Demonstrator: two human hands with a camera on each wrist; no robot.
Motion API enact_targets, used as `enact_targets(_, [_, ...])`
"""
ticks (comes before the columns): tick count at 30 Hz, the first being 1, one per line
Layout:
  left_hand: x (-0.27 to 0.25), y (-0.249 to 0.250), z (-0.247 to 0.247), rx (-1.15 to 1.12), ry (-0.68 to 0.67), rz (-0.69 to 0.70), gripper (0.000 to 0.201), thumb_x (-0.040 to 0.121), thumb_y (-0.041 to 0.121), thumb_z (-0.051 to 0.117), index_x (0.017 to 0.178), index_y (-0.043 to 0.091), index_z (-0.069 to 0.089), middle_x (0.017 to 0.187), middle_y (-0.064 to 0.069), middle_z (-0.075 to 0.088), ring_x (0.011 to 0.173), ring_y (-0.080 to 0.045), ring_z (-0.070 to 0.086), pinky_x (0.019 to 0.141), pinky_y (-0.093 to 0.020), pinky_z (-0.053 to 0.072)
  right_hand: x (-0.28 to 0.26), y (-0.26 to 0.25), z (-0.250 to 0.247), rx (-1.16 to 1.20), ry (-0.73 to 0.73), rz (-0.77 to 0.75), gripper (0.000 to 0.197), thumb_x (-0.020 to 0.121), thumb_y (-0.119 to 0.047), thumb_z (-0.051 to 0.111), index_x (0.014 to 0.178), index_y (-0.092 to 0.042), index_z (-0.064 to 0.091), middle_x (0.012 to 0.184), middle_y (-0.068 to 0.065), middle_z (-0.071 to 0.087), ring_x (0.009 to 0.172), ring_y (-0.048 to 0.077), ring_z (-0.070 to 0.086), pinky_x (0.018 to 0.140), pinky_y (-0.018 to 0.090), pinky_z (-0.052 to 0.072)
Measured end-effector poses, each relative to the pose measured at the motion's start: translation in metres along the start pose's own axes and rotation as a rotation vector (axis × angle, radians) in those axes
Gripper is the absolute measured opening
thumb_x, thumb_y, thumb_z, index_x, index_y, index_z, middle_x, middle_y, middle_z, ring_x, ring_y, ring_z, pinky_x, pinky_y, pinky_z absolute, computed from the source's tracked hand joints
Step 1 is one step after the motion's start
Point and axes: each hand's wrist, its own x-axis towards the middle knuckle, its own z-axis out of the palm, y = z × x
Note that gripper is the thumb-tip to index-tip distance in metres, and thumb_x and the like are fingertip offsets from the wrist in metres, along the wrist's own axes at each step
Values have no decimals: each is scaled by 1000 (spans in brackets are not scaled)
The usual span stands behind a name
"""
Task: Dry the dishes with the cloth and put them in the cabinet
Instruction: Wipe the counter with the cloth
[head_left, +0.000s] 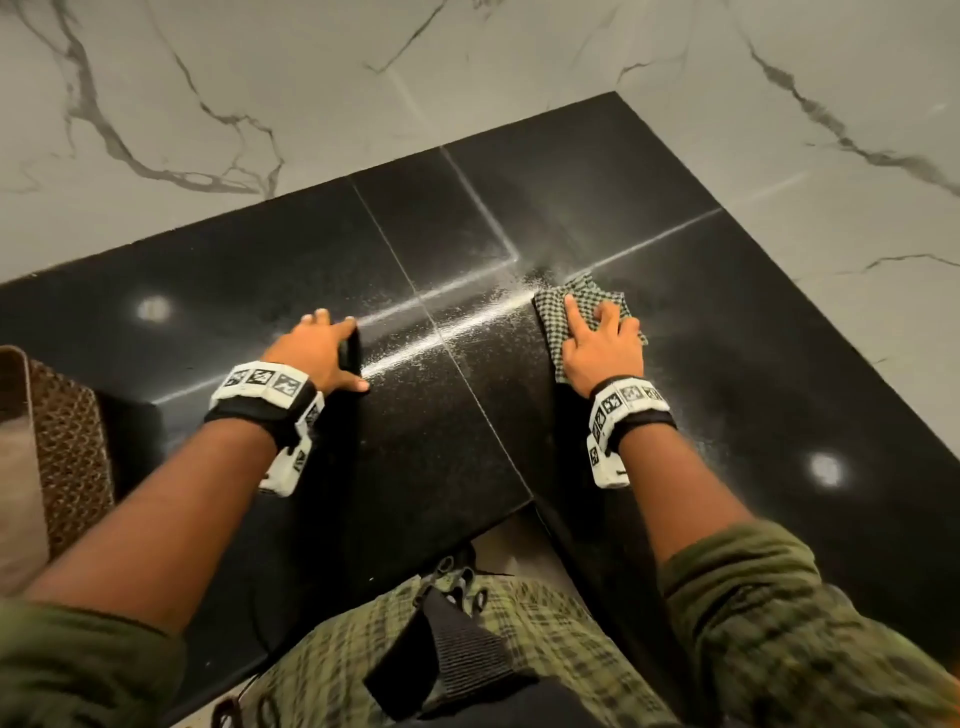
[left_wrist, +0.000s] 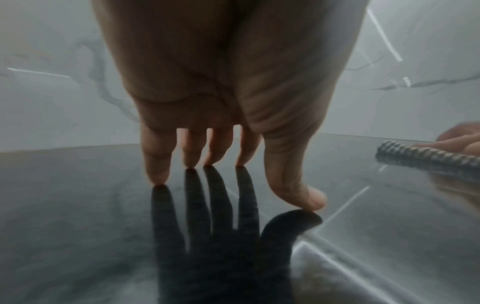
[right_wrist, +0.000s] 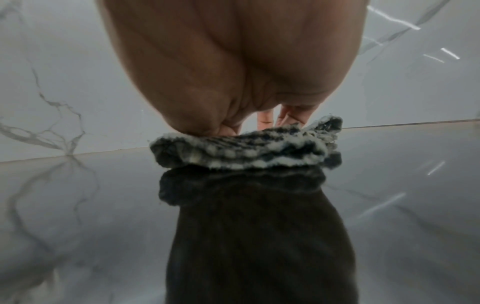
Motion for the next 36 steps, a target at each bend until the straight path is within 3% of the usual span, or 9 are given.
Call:
enact_targets(3, [7,35,1,-23,-31,59,107,76,49,85,160,28,22,167,-20,12,154,-39,15,116,-60,33,-30,27,9,14,40,58,63,97,-39,26,160,-34,20,152,19,34,129,41,40,111,49,31])
enact_targets(8, [15,49,-1,23,-40,23,106,73,48,87,157,27,26,162,-24,19,149,-44,24,110,-60,41,-55,92,17,77,-24,289,69,88,-46,14,158,-41,19,151,17,33,125,43,42,111,51,32])
enact_targets(13, [15,49,3,42,-50,10,113,76,48,85,161,29,13,166,-25,6,153,-44,13,114,-61,37,-48,99,-3,76,-74,321,59,103,-29,34,160,-28,18,154,24,27,139,40,29,114,52,29])
enact_targets(20, [14,46,7,79,-41,8,114,81,54,78,162,30,1,168,-22,5,155,-41,9,118,-57,34,55,75,-8,148,-143,273,72,91,-21,43,158,-27,16,157,31,12,144,50,20,119,56,22])
enact_targets(26, [14,47,5,86,-59,2,114,82,54,76,162,32,-3,168,-22,2,155,-42,9,115,-58,37,144,20,-37,195,-144,280,68,97,-23,43,160,-24,17,165,22,0,143,55,25,116,56,32])
enact_targets(29, [17,47,4,84,-74,2,114,83,54,76,162,33,-3,167,-24,2,153,-45,13,113,-57,40,187,-8,-44,194,-165,243,71,92,-29,40,160,-17,20,167,18,3,145,52,26,114,58,33])
enact_targets(33, [25,48,4,87,-109,4,116,82,52,78,162,31,-4,166,-27,2,153,-47,11,112,-58,41,221,-40,-61,261,-119,267,67,98,-24,45,159,-11,20,163,20,7,140,49,37,112,53,38])
enact_targets(36, [31,51,2,85,-131,0,120,79,47,82,162,28,-2,164,-31,5,152,-50,12,112,-59,41,250,-67,-71,292,-53,237,63,100,-27,46,157,-8,27,162,19,15,142,46,34,117,51,34])
